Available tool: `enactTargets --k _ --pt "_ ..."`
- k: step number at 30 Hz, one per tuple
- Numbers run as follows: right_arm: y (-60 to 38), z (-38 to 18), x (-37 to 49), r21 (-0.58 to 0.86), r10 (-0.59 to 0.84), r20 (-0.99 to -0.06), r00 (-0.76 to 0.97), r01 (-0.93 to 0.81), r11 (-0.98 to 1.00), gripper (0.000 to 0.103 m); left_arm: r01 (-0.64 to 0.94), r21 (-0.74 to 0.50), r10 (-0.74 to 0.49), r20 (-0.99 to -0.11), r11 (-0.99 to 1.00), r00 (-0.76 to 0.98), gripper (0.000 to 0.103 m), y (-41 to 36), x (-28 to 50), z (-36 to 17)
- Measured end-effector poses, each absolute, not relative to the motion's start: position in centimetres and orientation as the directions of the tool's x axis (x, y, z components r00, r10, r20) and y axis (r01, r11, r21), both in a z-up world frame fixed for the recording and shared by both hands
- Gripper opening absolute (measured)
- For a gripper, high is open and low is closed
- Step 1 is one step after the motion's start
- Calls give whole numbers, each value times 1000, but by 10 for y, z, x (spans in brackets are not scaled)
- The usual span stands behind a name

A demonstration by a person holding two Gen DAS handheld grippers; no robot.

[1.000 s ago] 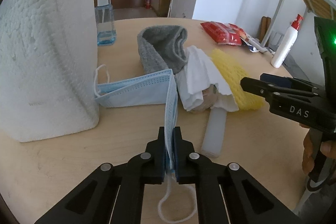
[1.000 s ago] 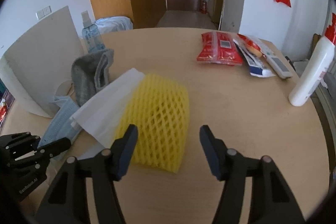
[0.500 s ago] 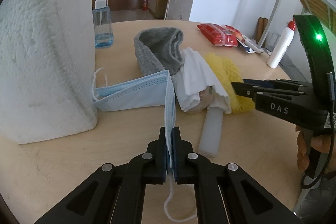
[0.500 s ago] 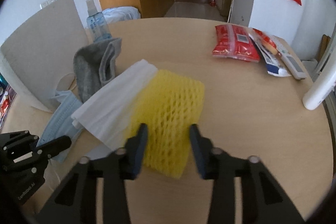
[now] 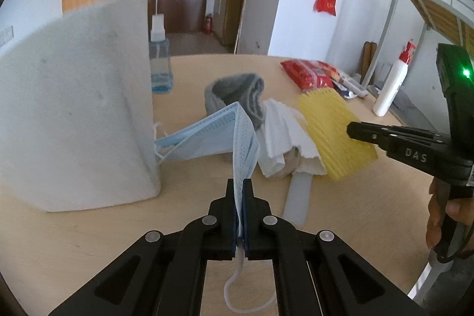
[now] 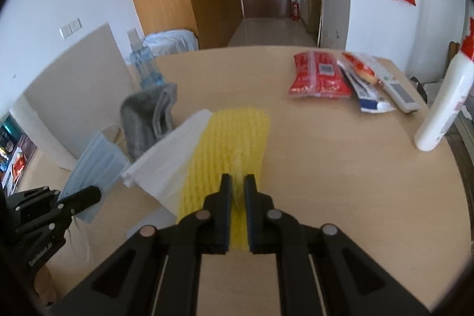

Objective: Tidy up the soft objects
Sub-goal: 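Grasp the blue mask with the left tool while the right tool grasps the yellow mesh sleeve, then lift the mask with the left tool while the right tool carries the mesh sleeve over the box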

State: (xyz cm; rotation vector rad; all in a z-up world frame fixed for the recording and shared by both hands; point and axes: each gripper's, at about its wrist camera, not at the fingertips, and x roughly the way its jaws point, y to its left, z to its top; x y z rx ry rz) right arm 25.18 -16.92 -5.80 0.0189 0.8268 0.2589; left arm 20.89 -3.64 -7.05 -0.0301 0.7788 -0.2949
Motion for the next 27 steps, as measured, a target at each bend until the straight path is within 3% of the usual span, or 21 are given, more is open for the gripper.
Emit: enactTargets --k 27 --pt "-188 32 144 157 290 -473 832 -244 957 11 250 -40 -240 -463 967 853 3 -43 110 23"
